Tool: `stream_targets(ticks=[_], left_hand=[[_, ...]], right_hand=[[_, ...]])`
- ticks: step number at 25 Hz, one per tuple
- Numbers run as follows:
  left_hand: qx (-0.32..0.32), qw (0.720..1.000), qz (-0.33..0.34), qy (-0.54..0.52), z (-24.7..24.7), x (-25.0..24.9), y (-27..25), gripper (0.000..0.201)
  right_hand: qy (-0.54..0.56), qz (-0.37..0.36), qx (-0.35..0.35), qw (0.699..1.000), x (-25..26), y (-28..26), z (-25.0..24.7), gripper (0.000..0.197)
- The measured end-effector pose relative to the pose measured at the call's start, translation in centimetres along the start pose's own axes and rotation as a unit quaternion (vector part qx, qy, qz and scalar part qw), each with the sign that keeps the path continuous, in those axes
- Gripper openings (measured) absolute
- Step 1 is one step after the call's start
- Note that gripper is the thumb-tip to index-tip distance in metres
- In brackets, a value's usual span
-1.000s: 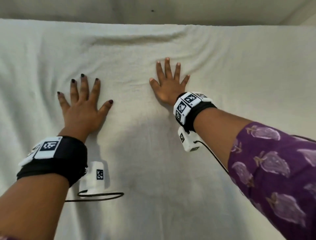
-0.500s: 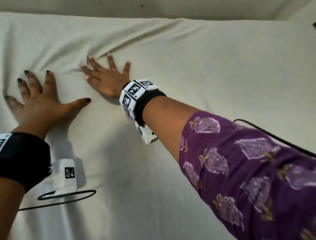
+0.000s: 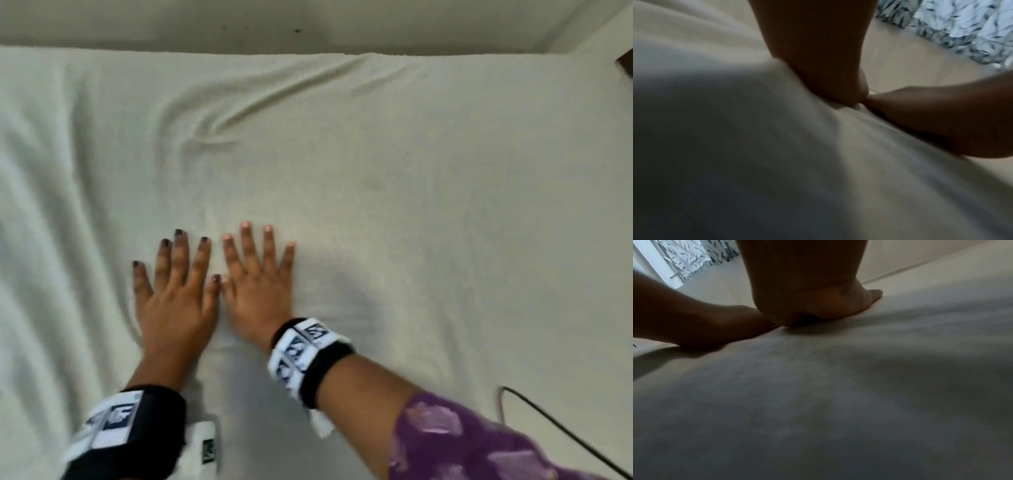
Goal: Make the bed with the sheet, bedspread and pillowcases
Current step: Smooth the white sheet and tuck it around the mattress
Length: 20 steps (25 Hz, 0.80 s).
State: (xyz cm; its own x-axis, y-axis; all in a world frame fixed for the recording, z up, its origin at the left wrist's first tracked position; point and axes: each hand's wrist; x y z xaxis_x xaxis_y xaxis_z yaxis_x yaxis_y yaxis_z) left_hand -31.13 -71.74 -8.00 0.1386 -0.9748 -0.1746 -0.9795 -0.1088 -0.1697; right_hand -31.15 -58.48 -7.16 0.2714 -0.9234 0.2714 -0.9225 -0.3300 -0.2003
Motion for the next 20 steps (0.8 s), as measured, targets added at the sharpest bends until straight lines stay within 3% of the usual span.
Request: stream_targets(ticks=[3, 6, 9, 12, 14, 16, 20], left_hand=[[-0.021, 1.000, -0.019, -0.010, -0.3, 2.4, -0.3, 0.061], [0.009, 0.999, -0.039, -0.005, -1.4, 3.1, -0.2, 0.063], [0.020, 0.998, -0.060, -0.027, -2.4, 0.6, -0.7, 0.070], [0.003, 1.000, 0.025, -0.013, -2.2, -3.0, -1.1, 0.070], [0.016, 0.997, 0.071, -0.003, -1.2, -4.8, -0.6, 0.069], [0.033, 0.997, 0.072, 0.001, -0.4, -5.4, 0.7, 0.069], [0.023, 1.000, -0.004, -0.001, 0.6, -0.8, 3.2, 0.072]], right_hand=[[-0.006, -0.060, 0.022, 0.998, 3.3, -0.5, 0.5, 0.060], [0.032, -0.101, 0.027, 0.994, 2.9, -1.7, -0.8, 0.060], [0.079, 0.042, -0.034, 0.995, -1.3, -4.8, -1.6, 0.065], [0.018, 0.161, -0.091, 0.983, -6.9, -8.6, -0.5, 0.069], [-0.004, 0.155, -0.089, 0.984, -8.0, -10.5, 0.4, 0.067], [-0.011, 0.125, -0.083, 0.989, -6.8, -10.8, 0.8, 0.064], [0.014, 0.057, -0.028, 0.998, -2.5, -8.9, 0.7, 0.063]])
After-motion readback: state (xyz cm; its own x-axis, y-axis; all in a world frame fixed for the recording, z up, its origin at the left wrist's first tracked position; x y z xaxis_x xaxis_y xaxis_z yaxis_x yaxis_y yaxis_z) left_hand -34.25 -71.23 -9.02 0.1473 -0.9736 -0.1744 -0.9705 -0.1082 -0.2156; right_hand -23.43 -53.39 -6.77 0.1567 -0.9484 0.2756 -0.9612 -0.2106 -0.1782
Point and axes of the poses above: each hand's wrist, its own y-axis towards the middle knuckle, its own z-axis out of the palm, x = y × z, and after that the axes turned 15 degrees about -z, right-handed
